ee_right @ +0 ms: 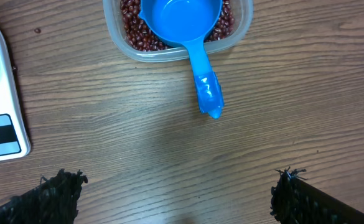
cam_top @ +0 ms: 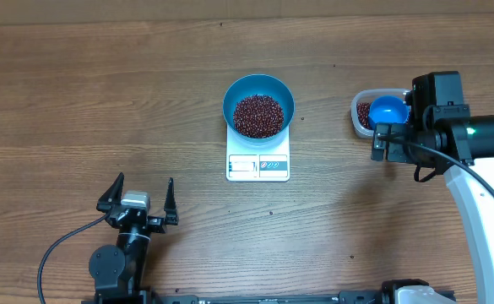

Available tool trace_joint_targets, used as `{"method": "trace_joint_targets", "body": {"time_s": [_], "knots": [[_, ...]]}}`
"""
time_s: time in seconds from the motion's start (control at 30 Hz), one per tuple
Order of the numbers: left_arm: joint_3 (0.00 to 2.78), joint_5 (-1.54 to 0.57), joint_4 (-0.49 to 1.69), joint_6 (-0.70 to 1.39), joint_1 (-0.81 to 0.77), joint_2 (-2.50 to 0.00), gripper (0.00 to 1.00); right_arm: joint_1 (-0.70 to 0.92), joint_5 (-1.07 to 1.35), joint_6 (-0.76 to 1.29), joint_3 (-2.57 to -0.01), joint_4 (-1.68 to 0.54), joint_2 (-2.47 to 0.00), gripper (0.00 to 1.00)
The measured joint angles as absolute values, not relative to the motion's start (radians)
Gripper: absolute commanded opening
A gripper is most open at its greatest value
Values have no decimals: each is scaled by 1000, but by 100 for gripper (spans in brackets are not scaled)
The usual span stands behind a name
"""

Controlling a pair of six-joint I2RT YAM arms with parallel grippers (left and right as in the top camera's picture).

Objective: Scoop item into bowl and weigh 150g on scale

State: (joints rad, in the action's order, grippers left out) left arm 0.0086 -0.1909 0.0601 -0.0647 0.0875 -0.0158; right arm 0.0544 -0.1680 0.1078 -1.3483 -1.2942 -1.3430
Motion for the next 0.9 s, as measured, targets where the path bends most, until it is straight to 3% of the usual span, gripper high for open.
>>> {"method": "trace_joint_targets", "body": {"time_s": [0.9], "knots": [[9,-191,60,-82,88,-16,100,54,-168,108,-1348,-1295,-1343,100]]}}
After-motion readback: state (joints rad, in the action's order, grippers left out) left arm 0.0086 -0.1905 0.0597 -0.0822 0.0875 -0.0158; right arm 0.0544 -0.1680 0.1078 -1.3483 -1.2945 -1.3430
